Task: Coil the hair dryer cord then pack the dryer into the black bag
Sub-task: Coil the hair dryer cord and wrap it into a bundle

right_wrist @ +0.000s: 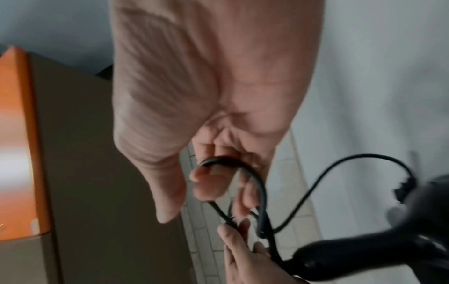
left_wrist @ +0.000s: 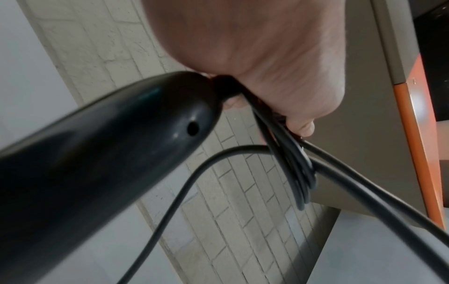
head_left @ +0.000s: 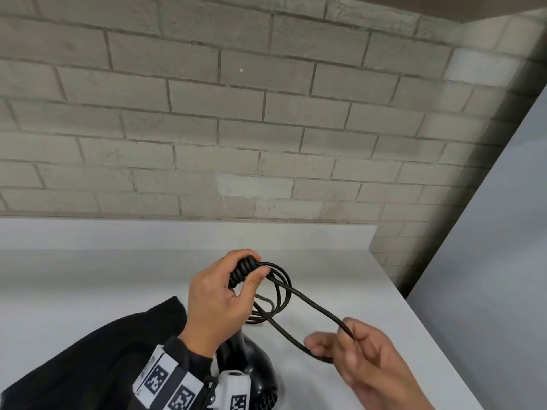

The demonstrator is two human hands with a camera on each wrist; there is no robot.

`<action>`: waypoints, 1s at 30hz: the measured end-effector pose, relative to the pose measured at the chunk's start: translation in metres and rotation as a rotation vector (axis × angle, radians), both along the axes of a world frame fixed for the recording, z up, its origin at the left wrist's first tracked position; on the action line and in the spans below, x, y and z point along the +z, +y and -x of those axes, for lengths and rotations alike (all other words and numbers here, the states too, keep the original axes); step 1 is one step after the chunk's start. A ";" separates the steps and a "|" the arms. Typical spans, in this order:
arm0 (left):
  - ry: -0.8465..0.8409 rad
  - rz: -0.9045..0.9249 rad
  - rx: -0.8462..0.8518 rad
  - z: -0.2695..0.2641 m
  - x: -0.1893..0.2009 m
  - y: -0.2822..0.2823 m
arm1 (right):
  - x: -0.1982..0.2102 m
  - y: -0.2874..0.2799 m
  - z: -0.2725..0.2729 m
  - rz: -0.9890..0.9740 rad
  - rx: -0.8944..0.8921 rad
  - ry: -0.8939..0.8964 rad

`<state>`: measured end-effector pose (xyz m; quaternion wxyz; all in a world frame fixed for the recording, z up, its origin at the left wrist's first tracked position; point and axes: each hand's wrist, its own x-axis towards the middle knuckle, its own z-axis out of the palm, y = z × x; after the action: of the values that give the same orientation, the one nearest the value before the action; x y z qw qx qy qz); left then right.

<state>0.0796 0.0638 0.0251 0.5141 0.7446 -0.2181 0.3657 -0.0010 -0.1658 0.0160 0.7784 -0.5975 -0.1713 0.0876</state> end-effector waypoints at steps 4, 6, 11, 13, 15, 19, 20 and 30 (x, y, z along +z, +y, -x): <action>-0.014 -0.096 0.015 -0.001 -0.002 0.000 | -0.010 -0.010 0.011 0.046 0.085 0.150; -0.049 -0.164 0.018 -0.001 -0.004 -0.003 | -0.006 -0.024 0.016 0.385 0.009 0.145; 0.036 -0.051 0.051 -0.012 -0.004 0.009 | 0.007 -0.043 0.016 0.844 0.099 -0.169; 0.060 -0.030 0.094 -0.015 -0.005 0.019 | -0.002 -0.058 0.011 0.922 -0.044 -0.304; 0.071 -0.033 0.105 -0.014 -0.005 0.023 | -0.019 -0.082 0.002 0.860 -0.120 -0.310; 0.073 -0.105 0.128 -0.011 -0.005 0.023 | -0.058 -0.106 -0.007 0.769 -0.287 0.129; 0.072 -0.129 0.133 -0.011 -0.006 0.021 | -0.056 -0.104 -0.005 0.787 -0.335 0.113; 0.079 -0.188 0.153 -0.010 -0.006 0.019 | -0.045 -0.048 0.018 0.748 -0.910 0.082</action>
<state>0.0897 0.0833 0.0190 0.4209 0.8178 -0.1732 0.3522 -0.0189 -0.2134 -0.0291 0.4802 -0.8409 0.1750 -0.1777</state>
